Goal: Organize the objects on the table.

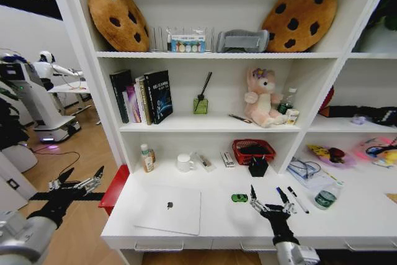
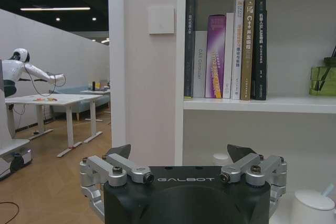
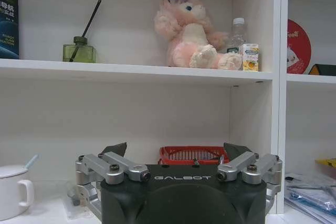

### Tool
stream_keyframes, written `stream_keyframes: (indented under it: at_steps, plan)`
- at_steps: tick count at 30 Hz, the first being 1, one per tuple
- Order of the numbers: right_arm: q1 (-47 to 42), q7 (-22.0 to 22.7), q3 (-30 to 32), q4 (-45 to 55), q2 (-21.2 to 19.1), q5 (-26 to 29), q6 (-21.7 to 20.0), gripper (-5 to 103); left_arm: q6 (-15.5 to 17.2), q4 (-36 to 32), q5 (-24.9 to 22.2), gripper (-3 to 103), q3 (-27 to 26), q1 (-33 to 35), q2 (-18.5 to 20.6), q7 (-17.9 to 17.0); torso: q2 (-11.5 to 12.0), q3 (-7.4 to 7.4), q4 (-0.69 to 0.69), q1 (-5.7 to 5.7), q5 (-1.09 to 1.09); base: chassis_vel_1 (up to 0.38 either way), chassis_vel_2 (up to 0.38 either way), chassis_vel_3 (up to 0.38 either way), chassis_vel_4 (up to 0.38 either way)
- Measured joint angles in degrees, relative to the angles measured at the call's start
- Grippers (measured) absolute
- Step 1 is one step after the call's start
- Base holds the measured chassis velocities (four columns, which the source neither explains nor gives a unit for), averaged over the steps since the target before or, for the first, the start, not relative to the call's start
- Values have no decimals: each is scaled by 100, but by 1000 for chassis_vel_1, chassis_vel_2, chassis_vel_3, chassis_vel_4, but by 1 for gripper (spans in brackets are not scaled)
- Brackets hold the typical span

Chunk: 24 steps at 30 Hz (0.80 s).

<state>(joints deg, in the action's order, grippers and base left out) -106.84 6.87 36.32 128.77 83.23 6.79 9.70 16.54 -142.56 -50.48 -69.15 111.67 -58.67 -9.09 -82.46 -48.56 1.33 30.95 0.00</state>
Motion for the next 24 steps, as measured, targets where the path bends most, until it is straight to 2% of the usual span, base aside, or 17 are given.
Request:
stream_keyframes:
  at_steps: [6,13,15,18,23,24]
  plan:
    - [7,-6,-4,-4,-1,-8,9,100,159,-22,22,100,3,-17,-33,-196,0,0,0,0,0,0,0,0,0]
    - [7,-26,-9,-5,7,-13,19,100,180,-31,28,100,3,-23,-35,-221,0,0,0,0,0,0,0,0,0]
    - [-24,-331,83,-19,-7,-152,236,100,180,-31,30,100,3,-23,-35,-222,0,0,0,0,-1,0,0,0,0]
    - [-29,-476,138,-33,-41,-231,338,100,180,-32,31,100,4,-24,-34,-222,0,0,0,0,0,0,0,0,0]
    - [49,-527,278,-131,-140,-19,238,100,180,-32,32,100,4,-24,-33,-222,-1,0,1,0,0,0,0,0,0]
    - [154,-680,463,-318,-247,133,220,100,180,-32,32,100,4,-24,-33,-222,0,0,0,0,0,0,0,0,0]
